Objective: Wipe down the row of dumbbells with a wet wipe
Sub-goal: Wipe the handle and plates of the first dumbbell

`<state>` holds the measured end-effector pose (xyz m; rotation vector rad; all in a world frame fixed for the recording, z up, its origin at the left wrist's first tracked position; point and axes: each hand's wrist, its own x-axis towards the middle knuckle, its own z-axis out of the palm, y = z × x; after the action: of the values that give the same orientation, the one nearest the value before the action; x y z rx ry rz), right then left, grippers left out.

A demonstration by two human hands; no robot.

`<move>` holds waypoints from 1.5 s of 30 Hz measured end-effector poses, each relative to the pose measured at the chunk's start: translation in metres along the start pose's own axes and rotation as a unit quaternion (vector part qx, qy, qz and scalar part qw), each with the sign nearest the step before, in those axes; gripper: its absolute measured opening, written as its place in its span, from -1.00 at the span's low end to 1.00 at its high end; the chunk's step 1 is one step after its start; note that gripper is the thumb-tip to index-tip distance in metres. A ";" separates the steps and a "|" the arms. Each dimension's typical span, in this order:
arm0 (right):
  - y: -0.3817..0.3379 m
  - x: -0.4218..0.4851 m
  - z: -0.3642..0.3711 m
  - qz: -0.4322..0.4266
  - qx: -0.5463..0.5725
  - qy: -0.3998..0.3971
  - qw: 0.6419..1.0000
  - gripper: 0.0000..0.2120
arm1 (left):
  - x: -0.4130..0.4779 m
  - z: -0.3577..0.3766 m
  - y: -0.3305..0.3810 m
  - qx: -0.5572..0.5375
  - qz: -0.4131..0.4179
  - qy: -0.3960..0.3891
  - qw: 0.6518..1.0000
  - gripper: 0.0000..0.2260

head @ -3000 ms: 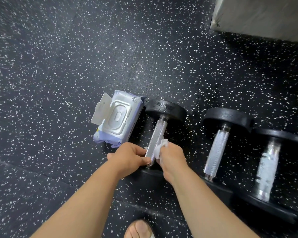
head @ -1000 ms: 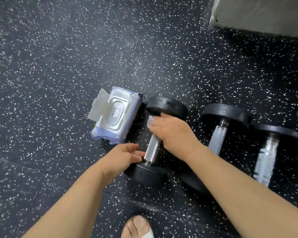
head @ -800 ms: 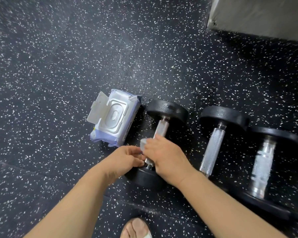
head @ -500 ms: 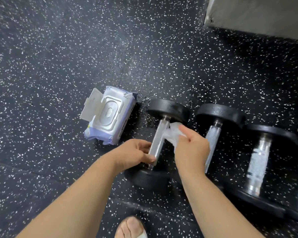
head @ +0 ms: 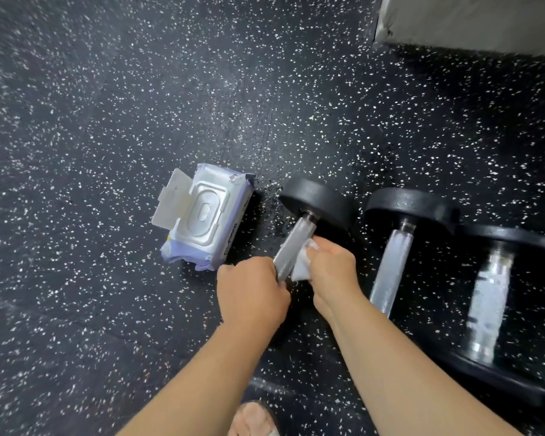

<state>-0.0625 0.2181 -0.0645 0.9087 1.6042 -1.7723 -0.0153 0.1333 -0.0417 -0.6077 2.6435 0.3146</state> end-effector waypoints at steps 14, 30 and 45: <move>-0.002 0.004 -0.025 -0.519 -0.575 0.012 0.632 -0.69 | 0.008 -0.001 -0.063 -0.339 -0.089 -0.225 0.909 -0.83; -0.010 0.010 -0.033 -0.485 -0.636 -0.099 0.592 -0.49 | 0.013 0.001 -0.065 -0.337 -0.112 -0.240 0.904 -0.86; 0.006 -0.051 -0.024 -0.230 -0.313 0.038 0.921 -0.80 | 0.021 0.003 -0.072 -0.314 -0.112 -0.246 0.910 -0.87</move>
<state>-0.0246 0.2400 -0.0283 0.3074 2.3809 -1.3336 0.0012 0.0634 -0.0627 -0.8762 1.9372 1.1098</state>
